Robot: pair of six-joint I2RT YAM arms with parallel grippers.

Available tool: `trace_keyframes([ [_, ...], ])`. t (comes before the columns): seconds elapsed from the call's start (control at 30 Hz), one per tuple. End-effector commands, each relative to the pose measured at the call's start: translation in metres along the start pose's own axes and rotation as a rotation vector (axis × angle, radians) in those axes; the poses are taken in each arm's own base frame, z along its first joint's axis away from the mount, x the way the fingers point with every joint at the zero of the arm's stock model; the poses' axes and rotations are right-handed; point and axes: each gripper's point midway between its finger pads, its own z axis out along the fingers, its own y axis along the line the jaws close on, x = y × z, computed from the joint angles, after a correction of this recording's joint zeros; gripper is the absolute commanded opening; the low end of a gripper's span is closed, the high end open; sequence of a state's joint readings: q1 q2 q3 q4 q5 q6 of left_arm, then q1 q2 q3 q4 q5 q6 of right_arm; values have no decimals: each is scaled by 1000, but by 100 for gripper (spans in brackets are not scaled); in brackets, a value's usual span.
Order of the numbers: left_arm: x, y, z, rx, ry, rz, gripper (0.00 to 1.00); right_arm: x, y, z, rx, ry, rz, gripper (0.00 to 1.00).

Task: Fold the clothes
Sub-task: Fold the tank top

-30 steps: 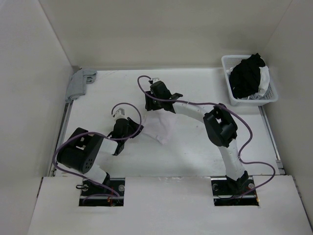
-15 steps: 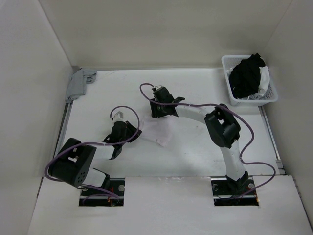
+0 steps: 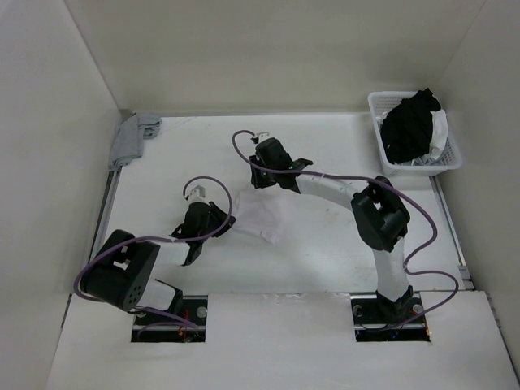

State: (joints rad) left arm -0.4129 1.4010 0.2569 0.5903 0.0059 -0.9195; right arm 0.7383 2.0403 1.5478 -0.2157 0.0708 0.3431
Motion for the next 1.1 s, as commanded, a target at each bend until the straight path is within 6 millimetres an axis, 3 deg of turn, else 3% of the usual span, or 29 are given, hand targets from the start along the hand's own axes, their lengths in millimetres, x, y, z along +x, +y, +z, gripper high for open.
trace_keyframes([
  [0.0,6,6,-7,0,15,14,6,3,28,4,-96,18,-18,30],
  [0.37,2,-1,-8,21,13,15,6,29,26,25,-100,102,-21,41],
  [0.47,3,3,-8,14,11,12,6,31,24,27,-92,109,-23,36],
  [0.57,4,3,-7,16,18,8,6,33,25,28,-102,118,-17,24],
  [0.63,4,5,-7,10,15,10,6,27,23,28,-92,99,-7,13],
  [0.73,5,9,-7,2,13,1,6,8,24,20,-101,39,42,6],
  [0.9,4,12,-10,0,7,-5,6,-29,16,5,-129,-95,138,3],
  [1.07,2,13,-11,-3,3,-9,5,-35,4,10,-134,-113,194,4],
])
